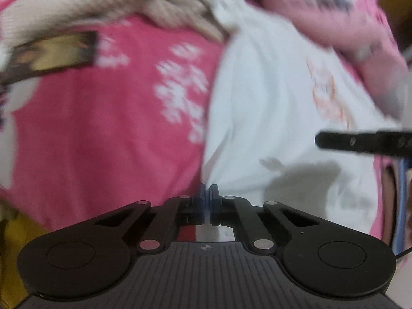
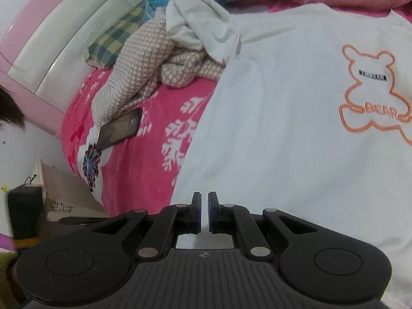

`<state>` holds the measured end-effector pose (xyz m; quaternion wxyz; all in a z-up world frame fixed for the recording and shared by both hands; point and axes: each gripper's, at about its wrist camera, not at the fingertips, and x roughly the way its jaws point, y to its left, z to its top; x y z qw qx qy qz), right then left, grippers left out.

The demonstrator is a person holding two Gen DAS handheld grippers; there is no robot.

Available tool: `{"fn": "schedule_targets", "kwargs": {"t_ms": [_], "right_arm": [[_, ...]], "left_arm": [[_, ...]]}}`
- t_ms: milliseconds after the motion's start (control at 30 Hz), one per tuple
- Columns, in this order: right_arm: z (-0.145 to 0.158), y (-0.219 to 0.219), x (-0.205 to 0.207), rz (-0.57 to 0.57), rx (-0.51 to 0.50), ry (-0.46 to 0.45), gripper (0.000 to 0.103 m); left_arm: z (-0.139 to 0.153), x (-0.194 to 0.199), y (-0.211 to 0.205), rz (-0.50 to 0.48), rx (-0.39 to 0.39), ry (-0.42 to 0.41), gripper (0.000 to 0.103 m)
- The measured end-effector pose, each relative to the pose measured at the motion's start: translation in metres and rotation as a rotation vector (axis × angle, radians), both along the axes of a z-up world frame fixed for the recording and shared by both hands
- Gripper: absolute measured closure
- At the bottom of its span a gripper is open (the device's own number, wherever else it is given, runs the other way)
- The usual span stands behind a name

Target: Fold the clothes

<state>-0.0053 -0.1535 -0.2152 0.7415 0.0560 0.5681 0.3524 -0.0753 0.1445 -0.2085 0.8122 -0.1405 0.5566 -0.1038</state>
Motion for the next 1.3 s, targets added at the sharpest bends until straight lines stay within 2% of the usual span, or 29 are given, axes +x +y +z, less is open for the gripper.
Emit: {"fn": "schedule_targets", "kwargs": {"t_ms": [67,267,367,567,667,733,900,1033,1133,1233,1267,1300], "right_arm": [[0.000,0.000,0.006,-0.006,0.003,-0.008,0.097],[-0.007,0.018,0.041,-0.053,-0.030,-0.040,0.097],[-0.005,0.039,0.065,-0.042,-0.031,-0.102,0.097],[-0.020,0.101,0.100,0.060,-0.123,-0.236,0.097],[-0.038,0.125,0.109,0.112,-0.183,-0.221,0.097],[-0.055,0.136,0.115,0.137,-0.207,-0.170,0.098],[-0.072,0.147,0.122,0.116,-0.145,-0.145,0.103],[-0.060,0.145,0.120,0.078,-0.034,-0.157,0.103],[-0.050,0.149,0.117,0.083,-0.036,-0.197,0.103],[-0.038,0.133,0.112,0.068,-0.011,-0.167,0.103],[-0.034,0.127,0.111,0.062,-0.003,-0.156,0.103],[-0.032,0.120,0.108,0.061,-0.003,-0.132,0.103]], "left_arm": [[0.007,-0.007,0.012,0.057,-0.013,-0.009,0.102],[-0.021,-0.024,0.023,0.138,-0.071,0.066,0.102],[-0.021,-0.027,0.020,0.108,-0.055,0.038,0.101],[-0.024,-0.030,0.028,0.141,-0.092,0.047,0.101],[-0.022,-0.033,0.031,0.140,-0.104,0.036,0.101],[-0.020,-0.035,0.033,0.135,-0.111,0.027,0.101],[-0.021,-0.039,0.046,0.173,-0.146,0.033,0.102],[-0.023,-0.043,0.061,0.225,-0.167,0.059,0.103],[-0.022,-0.042,0.075,0.224,-0.206,0.066,0.103],[-0.015,-0.040,0.085,0.218,-0.226,0.050,0.103],[-0.013,-0.037,0.087,0.212,-0.239,0.047,0.101],[-0.012,-0.035,0.088,0.205,-0.253,0.044,0.095]]}}
